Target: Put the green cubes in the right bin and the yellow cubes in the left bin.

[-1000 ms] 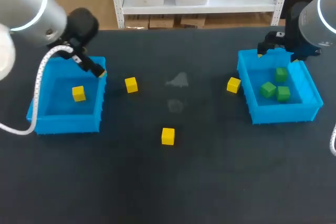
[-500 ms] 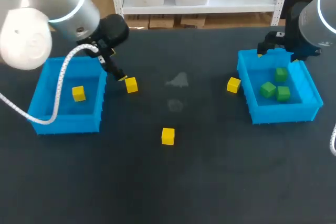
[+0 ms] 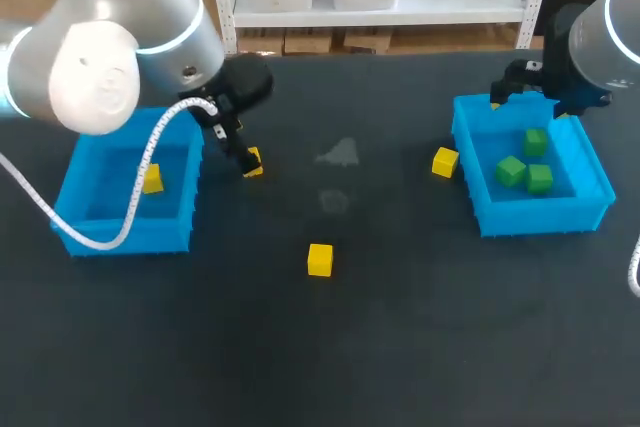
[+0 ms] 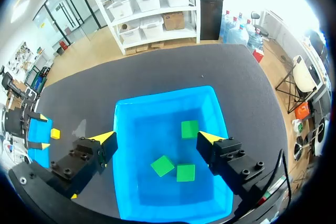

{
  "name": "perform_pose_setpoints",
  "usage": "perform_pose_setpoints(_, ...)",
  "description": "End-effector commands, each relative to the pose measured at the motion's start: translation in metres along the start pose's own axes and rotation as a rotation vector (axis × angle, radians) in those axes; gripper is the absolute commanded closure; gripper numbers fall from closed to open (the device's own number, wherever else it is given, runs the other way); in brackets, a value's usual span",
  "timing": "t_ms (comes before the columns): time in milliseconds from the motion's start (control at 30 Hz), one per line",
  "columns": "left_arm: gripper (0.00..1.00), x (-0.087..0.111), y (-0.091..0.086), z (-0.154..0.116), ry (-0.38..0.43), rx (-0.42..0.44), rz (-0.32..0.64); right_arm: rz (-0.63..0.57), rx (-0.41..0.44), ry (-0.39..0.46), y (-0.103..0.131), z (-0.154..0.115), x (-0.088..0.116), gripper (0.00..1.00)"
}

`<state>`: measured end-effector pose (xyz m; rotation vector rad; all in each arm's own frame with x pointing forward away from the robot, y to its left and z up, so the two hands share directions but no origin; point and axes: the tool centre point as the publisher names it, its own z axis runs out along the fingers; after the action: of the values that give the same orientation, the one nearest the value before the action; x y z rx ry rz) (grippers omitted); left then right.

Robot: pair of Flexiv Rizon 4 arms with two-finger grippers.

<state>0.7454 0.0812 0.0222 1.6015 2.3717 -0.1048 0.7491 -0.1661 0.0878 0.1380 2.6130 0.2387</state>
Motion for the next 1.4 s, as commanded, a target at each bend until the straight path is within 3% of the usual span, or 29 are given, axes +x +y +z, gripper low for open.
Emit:
perform_pose_setpoints(33,0.00,0.001,-0.001,0.010,0.006,0.000,0.006,0.001,0.002,-0.006,0.000,0.000,0.001,0.00)
perform_pose_setpoints(300,0.00,0.007,0.001,0.023,0.029,-0.010,0.000,0.001,0.002,-0.006,0.000,0.000,0.001,0.00)
perform_pose_setpoints(633,0.00,-0.002,-0.003,0.037,0.025,-0.005,-0.009,0.001,0.002,-0.006,0.000,0.000,0.001,0.00)
perform_pose_setpoints(667,0.04,-0.002,-0.003,0.038,0.025,-0.005,-0.009,0.001,0.002,-0.006,0.000,0.000,0.001,0.00)
perform_pose_setpoints(733,0.90,-0.003,-0.003,0.041,0.014,-0.021,-0.010,0.001,0.002,-0.006,0.000,0.000,0.001,0.00)
perform_pose_setpoints(767,1.00,-0.003,-0.003,0.042,0.013,-0.027,-0.007,0.001,0.002,-0.006,0.000,0.000,0.001,0.00)
perform_pose_setpoints(1033,1.00,0.002,0.000,0.038,0.007,-0.055,-0.021,0.001,0.002,-0.006,0.000,0.000,0.001,0.00)
perform_pose_setpoints(1400,1.00,-0.001,0.020,-0.012,-0.124,-0.111,-0.129,0.001,0.002,-0.006,0.000,0.000,0.001,0.00)
